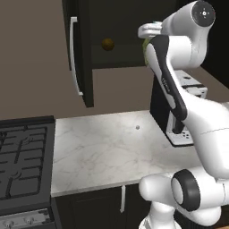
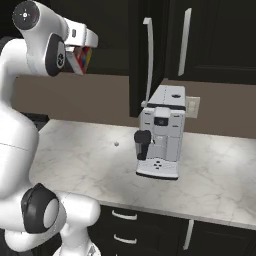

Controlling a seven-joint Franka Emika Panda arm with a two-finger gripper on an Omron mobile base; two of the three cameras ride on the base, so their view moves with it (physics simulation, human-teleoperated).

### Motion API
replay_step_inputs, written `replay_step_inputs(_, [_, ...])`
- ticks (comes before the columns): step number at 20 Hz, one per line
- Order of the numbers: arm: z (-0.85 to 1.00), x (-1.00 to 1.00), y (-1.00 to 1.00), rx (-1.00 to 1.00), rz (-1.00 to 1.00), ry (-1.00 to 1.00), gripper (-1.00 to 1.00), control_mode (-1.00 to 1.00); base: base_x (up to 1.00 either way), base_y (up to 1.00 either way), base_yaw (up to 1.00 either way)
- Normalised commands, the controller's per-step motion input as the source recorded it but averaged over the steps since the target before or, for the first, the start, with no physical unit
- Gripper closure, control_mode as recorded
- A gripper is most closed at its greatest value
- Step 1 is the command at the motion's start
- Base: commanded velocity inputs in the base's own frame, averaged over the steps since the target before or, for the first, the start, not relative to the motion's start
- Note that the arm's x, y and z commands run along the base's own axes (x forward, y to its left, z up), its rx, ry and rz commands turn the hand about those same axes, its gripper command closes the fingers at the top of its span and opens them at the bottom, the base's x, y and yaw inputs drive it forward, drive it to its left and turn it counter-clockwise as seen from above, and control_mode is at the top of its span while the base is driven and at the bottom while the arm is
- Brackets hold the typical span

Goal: Pick the cereal and canned food from the counter and place them in the cabinets closest to them.

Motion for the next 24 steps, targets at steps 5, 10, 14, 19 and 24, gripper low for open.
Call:
replay_step_inputs(5, [0.03,0.63,0.03,0.00,0.00,0.00,1.00,-1.00,0.00,0.00,0.00])
replay_step_inputs(10, [0.02,0.64,0.02,0.00,0.00,0.00,1.00,-1.00,0.00,0.00,0.00])
replay_step_inputs(14, [0.00,0.64,0.01,0.00,0.00,0.00,1.00,-1.00,0.00,0.00,0.00])
replay_step_inputs(19, [0.00,0.59,0.03,0.00,0.00,0.00,1.00,-1.00,0.00,0.00,0.00])
replay_step_inputs(24, [0.01,0.59,0.07,0.00,0.00,0.00,1.00,-1.00,0.00,0.00,0.00])
